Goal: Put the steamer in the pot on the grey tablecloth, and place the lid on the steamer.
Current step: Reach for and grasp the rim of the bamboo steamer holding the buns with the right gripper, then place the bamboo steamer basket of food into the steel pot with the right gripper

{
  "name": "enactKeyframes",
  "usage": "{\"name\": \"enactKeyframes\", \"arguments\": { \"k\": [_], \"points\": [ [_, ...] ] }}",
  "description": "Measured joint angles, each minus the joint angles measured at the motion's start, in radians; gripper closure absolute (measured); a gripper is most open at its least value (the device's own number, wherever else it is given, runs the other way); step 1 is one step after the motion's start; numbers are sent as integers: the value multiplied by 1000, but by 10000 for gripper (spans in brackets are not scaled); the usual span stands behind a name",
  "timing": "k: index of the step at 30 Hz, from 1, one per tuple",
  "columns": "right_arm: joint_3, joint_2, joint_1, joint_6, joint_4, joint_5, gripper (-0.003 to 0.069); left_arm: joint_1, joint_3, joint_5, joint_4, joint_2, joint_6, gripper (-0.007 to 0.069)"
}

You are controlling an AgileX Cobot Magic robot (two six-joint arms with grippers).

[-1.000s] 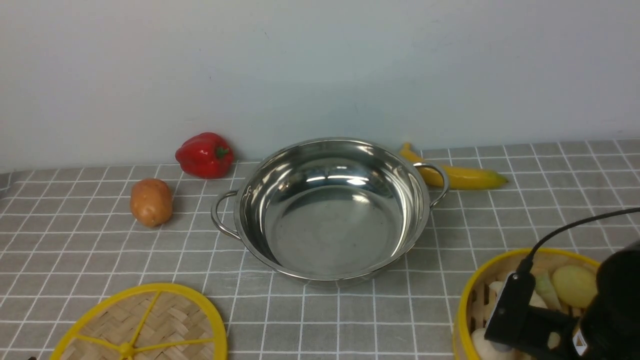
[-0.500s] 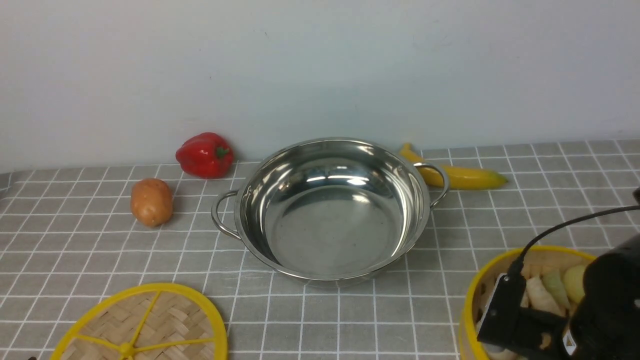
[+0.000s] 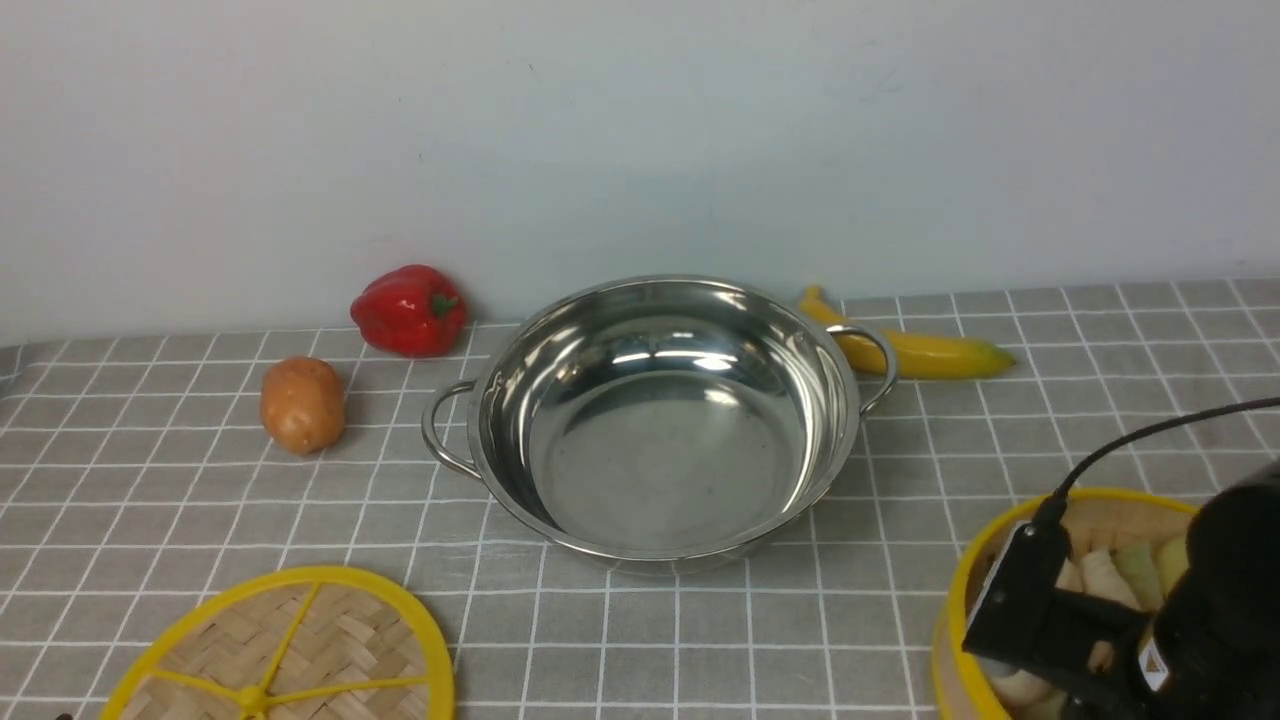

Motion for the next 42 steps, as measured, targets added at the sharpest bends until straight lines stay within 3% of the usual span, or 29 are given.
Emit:
{"name": "enactKeyframes", "arguments": {
  "k": [8,17,24,32,42],
  "points": [
    [-231,-27,0,-6,-15,193,587,0,0,0,0,0,0,382],
    [-492,21,0,-69,-67,215,587,0,0,0,0,0,0,382],
    [-724,174,5,-136,-3,228,587,0,0,0,0,0,0,382],
    [-1003,401,132,-202,-53,229,587,0,0,0,0,0,0,382],
    [-1124,576,230,-240,-122,229,587,0,0,0,0,0,0,382]
  ]
}}
